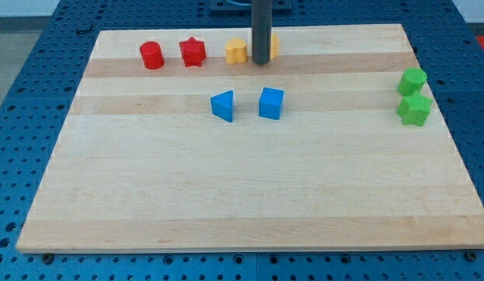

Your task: Push the yellow hexagon to the top right

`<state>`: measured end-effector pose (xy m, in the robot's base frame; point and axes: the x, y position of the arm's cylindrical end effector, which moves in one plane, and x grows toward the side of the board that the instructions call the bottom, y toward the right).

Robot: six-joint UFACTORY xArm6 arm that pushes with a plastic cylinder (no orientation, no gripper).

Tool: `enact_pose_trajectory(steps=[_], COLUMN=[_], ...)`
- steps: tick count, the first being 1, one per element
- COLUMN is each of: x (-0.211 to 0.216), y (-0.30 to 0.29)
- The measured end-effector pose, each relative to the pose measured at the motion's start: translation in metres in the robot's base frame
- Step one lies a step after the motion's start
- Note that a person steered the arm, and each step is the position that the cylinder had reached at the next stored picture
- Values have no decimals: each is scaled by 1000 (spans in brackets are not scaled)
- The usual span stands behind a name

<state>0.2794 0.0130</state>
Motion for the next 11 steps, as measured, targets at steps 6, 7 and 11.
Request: enact_pose_trajectory(steps=[6,7,11], x=[-62,-63,-51], y=[30,66,93])
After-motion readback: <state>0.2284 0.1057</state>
